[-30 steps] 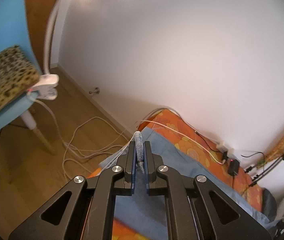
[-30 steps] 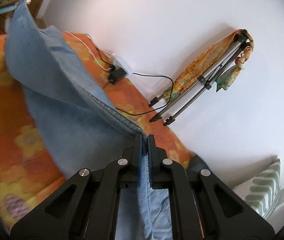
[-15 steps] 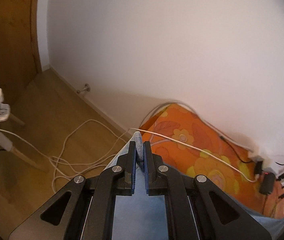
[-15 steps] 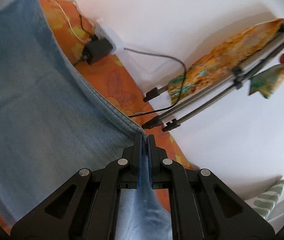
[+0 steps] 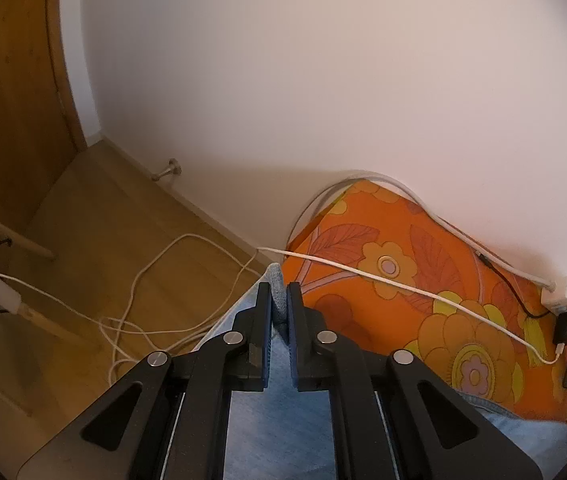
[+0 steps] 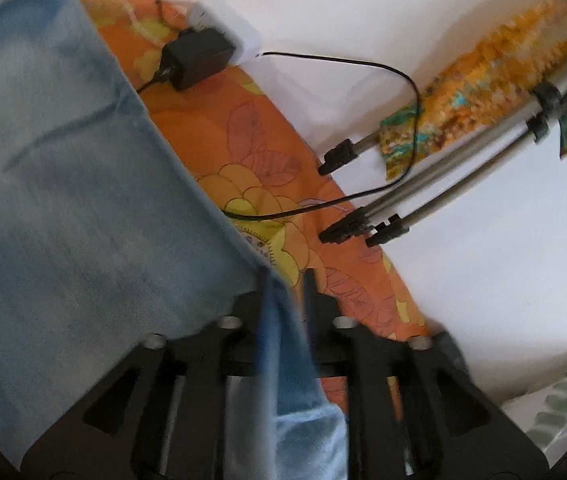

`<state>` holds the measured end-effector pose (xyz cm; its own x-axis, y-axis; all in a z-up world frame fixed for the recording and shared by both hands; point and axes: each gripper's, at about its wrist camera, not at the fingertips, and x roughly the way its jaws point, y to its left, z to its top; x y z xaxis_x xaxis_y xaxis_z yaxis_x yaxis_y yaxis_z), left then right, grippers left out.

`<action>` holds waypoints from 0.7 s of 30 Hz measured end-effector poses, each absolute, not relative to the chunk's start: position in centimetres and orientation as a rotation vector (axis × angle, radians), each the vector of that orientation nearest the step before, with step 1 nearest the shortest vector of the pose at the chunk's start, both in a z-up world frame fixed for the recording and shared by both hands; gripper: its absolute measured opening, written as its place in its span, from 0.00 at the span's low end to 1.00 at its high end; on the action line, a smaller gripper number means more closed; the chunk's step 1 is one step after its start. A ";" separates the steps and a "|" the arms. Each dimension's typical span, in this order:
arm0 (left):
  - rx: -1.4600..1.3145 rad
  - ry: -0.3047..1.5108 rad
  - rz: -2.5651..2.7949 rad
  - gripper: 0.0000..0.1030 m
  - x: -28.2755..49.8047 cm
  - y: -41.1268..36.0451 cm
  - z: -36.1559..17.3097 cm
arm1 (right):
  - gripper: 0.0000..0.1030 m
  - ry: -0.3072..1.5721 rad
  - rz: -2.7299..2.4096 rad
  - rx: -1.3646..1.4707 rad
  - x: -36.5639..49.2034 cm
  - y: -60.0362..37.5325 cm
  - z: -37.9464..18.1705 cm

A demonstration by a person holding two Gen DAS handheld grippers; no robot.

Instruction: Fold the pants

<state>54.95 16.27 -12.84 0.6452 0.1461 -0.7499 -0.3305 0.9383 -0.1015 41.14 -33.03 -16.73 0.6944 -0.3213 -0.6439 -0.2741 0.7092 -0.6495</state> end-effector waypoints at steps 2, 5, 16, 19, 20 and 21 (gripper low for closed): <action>-0.227 0.833 0.278 0.15 55.1 16.1 -12.7 | 0.64 0.785 -0.037 -0.775 40.3 -33.3 -15.7; -0.210 0.833 0.285 0.31 54.8 15.9 -12.3 | 0.67 0.761 -0.037 -0.711 39.2 -34.2 -14.0; -0.119 0.786 0.083 0.31 47.7 9.6 -7.8 | 0.70 0.725 -0.124 -0.449 31.7 -41.5 -7.5; -0.102 0.777 -0.012 0.31 44.9 6.6 -6.4 | 0.72 0.719 -0.182 -0.371 28.2 -44.5 -6.3; -0.100 0.777 -0.046 0.31 44.1 5.6 -6.1 | 0.73 0.718 -0.207 -0.338 26.6 -45.8 -6.0; -0.088 0.778 -0.087 0.31 43.0 4.3 -5.8 | 0.74 0.718 -0.226 -0.313 25.3 -46.8 -5.7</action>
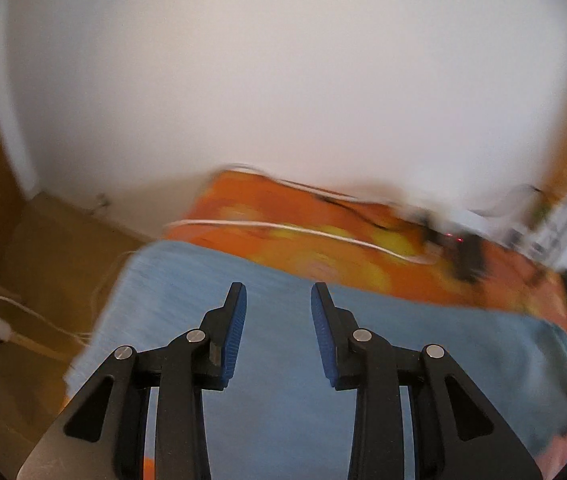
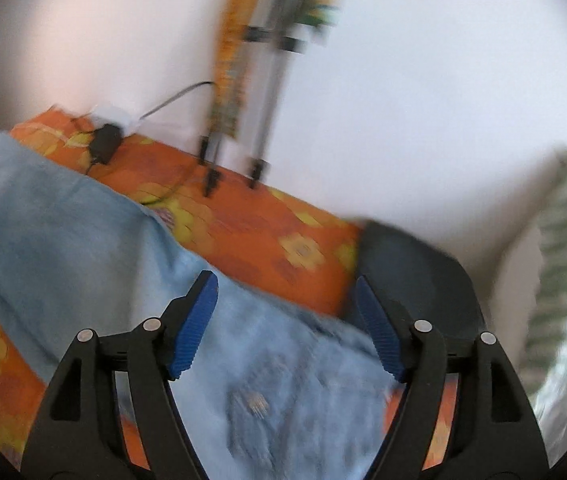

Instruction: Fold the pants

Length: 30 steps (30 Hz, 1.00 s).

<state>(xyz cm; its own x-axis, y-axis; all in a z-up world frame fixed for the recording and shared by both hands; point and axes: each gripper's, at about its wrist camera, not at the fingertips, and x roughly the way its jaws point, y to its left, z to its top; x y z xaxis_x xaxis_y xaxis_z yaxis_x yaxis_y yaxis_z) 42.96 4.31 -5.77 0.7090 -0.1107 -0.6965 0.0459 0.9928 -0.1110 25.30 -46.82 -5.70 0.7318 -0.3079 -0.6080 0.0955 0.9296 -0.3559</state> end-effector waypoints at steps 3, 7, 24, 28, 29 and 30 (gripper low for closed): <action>-0.039 0.775 -0.204 0.31 39.7 0.0 -4.8 | 0.74 0.732 -0.319 -0.219 21.2 -50.5 -5.6; 0.033 0.790 -0.359 0.31 35.4 -5.6 -4.6 | 0.74 0.771 -0.429 -0.076 15.7 -55.1 -6.5; 0.292 1.004 -0.951 0.31 22.6 -27.2 -11.9 | 0.75 0.864 -0.368 0.572 8.3 -61.5 -15.7; 0.335 0.994 -1.019 0.31 21.1 -30.9 -12.6 | 0.75 0.850 -0.339 0.629 8.8 -61.7 -16.4; 0.340 0.984 -1.022 0.31 20.9 -31.4 -12.6 | 0.75 0.851 -0.338 0.632 9.0 -61.7 -16.6; 0.356 0.969 -1.020 0.31 20.9 -32.2 -12.7 | 0.75 0.850 -0.337 0.639 9.1 -61.8 -16.7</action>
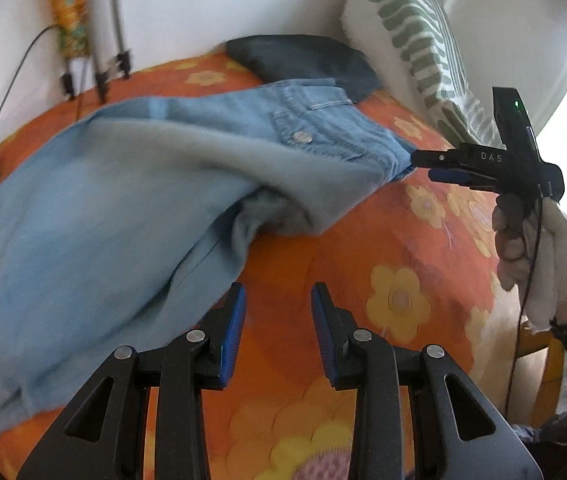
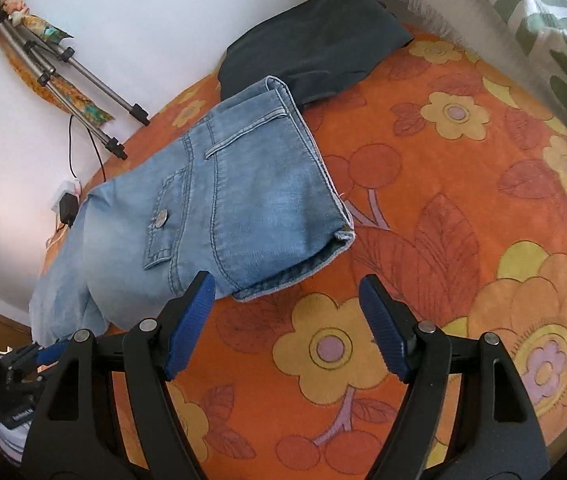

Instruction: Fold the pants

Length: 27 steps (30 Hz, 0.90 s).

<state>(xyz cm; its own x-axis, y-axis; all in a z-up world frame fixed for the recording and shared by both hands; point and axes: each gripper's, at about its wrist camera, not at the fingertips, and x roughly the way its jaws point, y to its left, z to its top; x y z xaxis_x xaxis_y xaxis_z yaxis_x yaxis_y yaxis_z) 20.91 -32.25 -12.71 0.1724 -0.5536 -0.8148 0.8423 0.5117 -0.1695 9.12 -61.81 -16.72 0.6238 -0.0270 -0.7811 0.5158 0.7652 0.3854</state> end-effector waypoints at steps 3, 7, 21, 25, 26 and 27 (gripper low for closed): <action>0.395 0.948 -1.001 0.31 21.6 -34.5 -13.5 | 0.75 0.845 -0.326 0.689 9.8 -62.2 -17.3; 0.402 0.952 -0.965 0.31 22.9 -35.5 -14.4 | 0.75 0.835 -0.303 0.741 10.5 -62.5 -18.0; 0.361 0.926 -0.995 0.08 23.8 -36.9 -15.8 | 0.55 0.797 -0.317 0.808 12.8 -63.4 -18.6; 0.323 0.921 -1.014 0.06 23.2 -35.9 -14.8 | 0.20 0.777 -0.331 0.818 12.6 -64.4 -18.5; 0.326 0.916 -1.022 0.05 23.0 -35.8 -14.5 | 0.17 0.769 -0.324 0.821 12.6 -64.6 -18.2; 0.330 0.910 -1.035 0.05 22.5 -35.5 -14.1 | 0.15 0.759 -0.324 0.807 12.6 -64.8 -17.6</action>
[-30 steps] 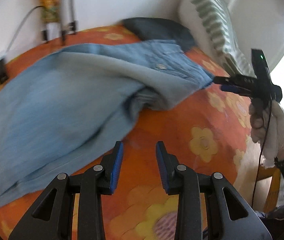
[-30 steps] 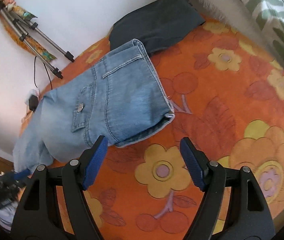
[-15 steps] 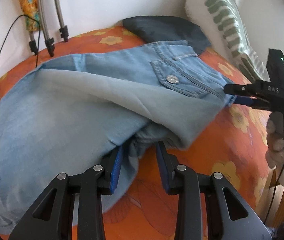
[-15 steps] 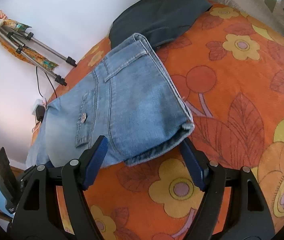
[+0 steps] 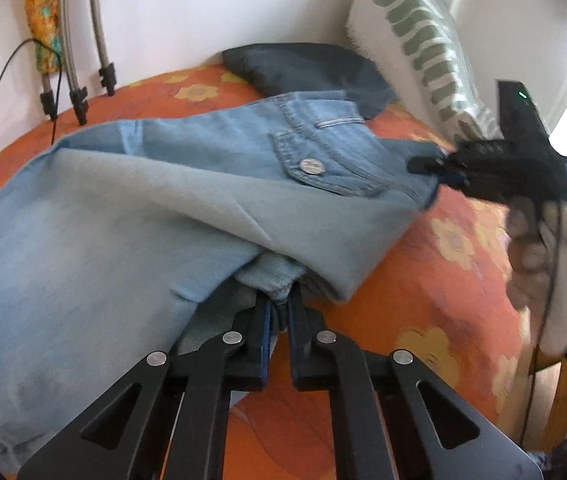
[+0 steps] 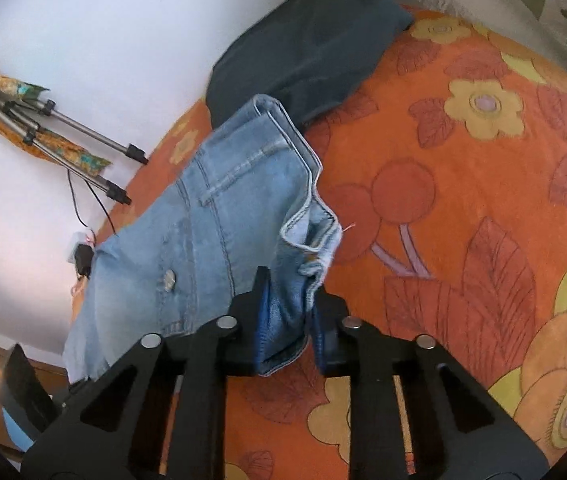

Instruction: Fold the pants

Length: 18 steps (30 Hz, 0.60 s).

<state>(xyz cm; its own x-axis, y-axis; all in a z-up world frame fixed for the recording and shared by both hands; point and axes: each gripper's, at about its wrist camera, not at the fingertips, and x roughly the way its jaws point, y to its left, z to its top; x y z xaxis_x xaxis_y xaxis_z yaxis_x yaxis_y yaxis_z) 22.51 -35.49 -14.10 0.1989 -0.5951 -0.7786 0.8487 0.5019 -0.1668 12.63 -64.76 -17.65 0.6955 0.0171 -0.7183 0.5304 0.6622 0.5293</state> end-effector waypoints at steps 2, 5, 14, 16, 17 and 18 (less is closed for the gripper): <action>0.350 0.887 -1.063 0.05 21.4 -34.9 -13.2 | 0.12 0.739 -0.327 0.749 12.7 -64.8 -16.3; 0.355 0.872 -1.107 0.05 19.9 -34.1 -12.2 | 0.11 0.710 -0.341 0.644 12.9 -64.5 -13.5; 0.406 0.979 -1.140 0.05 18.2 -34.4 -16.0 | 0.14 0.862 -0.408 0.531 13.5 -65.5 -15.8; 0.419 0.991 -1.149 0.05 18.0 -34.3 -16.3 | 0.23 0.904 -0.394 0.541 13.2 -66.2 -17.0; 0.426 0.993 -1.152 0.05 18.1 -34.2 -16.2 | 0.33 0.901 -0.392 0.534 12.8 -66.5 -16.9; 0.439 0.997 -1.155 0.05 18.0 -34.1 -16.1 | 0.36 0.888 -0.398 0.522 12.3 -66.8 -16.6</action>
